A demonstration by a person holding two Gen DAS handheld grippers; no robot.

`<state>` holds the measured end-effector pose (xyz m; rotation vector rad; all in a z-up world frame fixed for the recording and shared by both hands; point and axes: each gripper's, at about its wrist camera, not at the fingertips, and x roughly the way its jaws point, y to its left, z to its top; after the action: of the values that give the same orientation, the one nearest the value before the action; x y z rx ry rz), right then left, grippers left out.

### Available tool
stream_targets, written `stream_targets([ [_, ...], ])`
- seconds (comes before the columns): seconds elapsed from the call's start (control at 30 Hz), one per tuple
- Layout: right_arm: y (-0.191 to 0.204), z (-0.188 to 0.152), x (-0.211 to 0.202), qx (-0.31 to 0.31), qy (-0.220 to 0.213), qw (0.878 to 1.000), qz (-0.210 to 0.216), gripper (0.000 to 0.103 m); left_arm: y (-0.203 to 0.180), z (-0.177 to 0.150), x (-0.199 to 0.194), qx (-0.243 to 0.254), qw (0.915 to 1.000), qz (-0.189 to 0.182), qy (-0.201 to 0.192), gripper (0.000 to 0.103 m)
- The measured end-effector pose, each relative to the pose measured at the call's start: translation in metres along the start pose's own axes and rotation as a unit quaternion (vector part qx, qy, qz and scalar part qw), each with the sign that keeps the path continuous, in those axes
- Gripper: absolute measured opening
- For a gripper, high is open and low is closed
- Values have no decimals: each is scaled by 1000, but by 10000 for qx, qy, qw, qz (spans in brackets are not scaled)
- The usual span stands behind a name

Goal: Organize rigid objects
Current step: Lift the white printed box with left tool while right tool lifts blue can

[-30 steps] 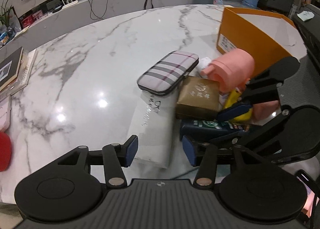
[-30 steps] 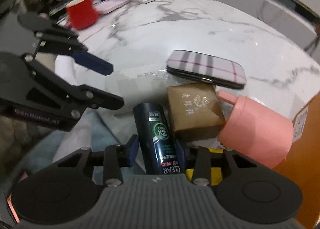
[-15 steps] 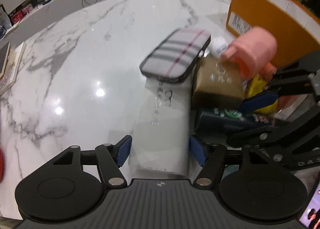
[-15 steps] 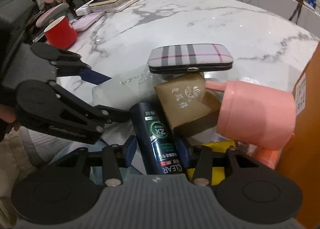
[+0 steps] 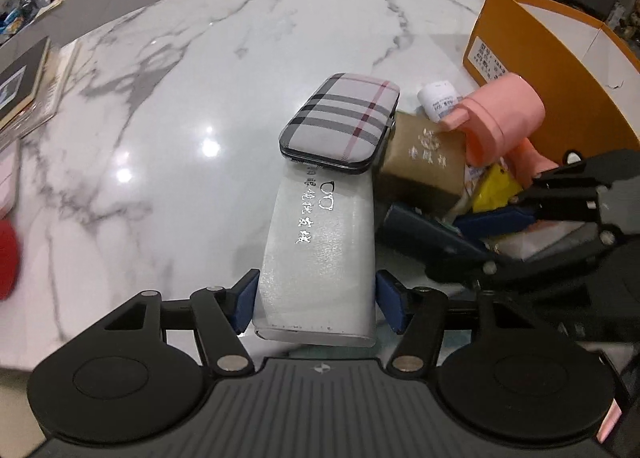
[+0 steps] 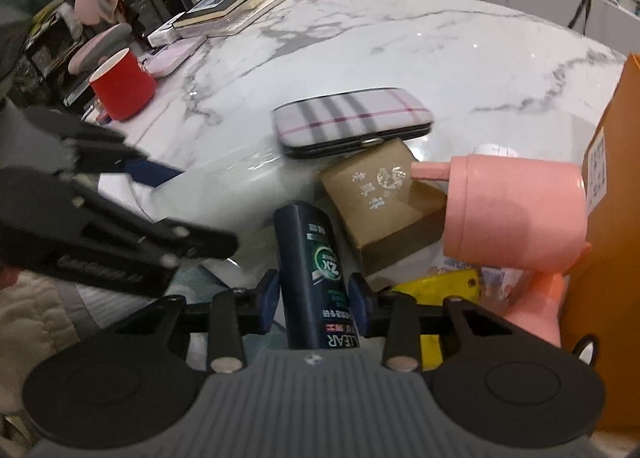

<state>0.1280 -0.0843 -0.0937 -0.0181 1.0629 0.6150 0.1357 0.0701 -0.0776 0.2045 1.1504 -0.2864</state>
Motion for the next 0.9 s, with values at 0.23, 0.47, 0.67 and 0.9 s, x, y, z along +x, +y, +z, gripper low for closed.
stream_targets([
  [0.23, 3, -4, -1, 26, -47, 9999, -95, 37, 11, -23, -6, -469, 9985, 97, 284, 70],
  [0.47, 4, -6, 0, -80, -81, 9998, -151, 39, 14, -38, -3, -537, 9958, 199, 712, 70],
  [0.67, 10, -9, 4, -346, -44, 9992, -178, 41, 26, -33, -4, -744, 9967, -49, 331, 75],
  [0.9, 12, -11, 6, -586, -13, 9979, -274, 44, 25, -20, 14, -807, 9964, -47, 244, 78],
])
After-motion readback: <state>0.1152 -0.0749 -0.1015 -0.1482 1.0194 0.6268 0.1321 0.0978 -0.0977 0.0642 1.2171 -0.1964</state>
